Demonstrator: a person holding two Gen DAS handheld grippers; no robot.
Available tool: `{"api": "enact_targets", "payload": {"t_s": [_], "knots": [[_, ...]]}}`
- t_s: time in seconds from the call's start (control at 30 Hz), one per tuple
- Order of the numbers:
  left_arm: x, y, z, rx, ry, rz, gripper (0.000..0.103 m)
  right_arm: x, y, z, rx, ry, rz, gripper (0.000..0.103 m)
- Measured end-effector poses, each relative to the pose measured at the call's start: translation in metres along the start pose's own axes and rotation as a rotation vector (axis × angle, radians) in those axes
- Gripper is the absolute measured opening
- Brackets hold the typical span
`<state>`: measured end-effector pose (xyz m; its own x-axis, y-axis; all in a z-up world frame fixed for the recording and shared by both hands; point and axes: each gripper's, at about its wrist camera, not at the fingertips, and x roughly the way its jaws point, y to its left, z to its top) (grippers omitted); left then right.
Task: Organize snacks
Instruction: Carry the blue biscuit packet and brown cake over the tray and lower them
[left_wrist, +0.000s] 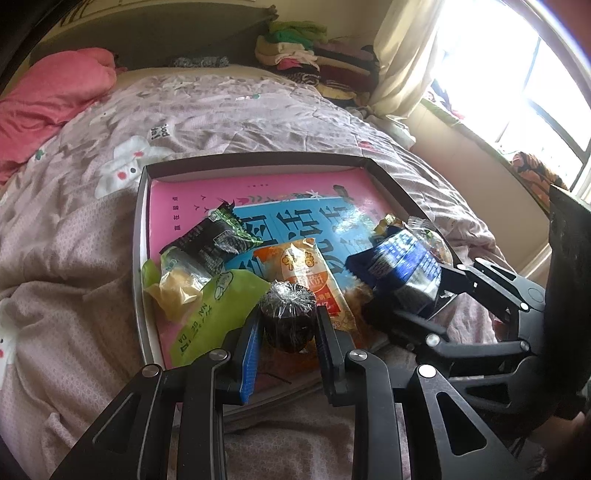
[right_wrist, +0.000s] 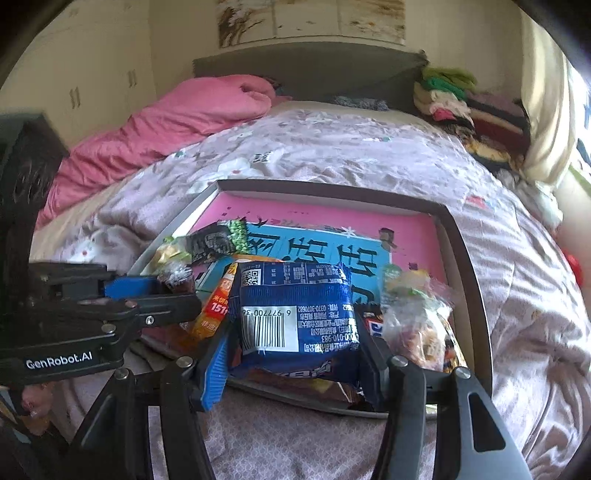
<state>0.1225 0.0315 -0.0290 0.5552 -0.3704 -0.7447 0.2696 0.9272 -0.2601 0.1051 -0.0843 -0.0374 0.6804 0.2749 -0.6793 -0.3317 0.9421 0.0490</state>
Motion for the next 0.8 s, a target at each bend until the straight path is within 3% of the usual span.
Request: {"api": "enact_targets", "payload": {"t_s": [0.67,0.8], "knots": [[-0.0003,0.0008,-0.0004,-0.003,-0.001,-0.001,0.028,0.0014,0.0119,-0.0008,-0.035,0.002,0.01,0.062],[-0.0001,0.0018,-0.001,-0.005,-0.001,-0.001,0.028,-0.0018,0.0121,-0.0009,-0.035,-0.007,0.012,0.067]]}}
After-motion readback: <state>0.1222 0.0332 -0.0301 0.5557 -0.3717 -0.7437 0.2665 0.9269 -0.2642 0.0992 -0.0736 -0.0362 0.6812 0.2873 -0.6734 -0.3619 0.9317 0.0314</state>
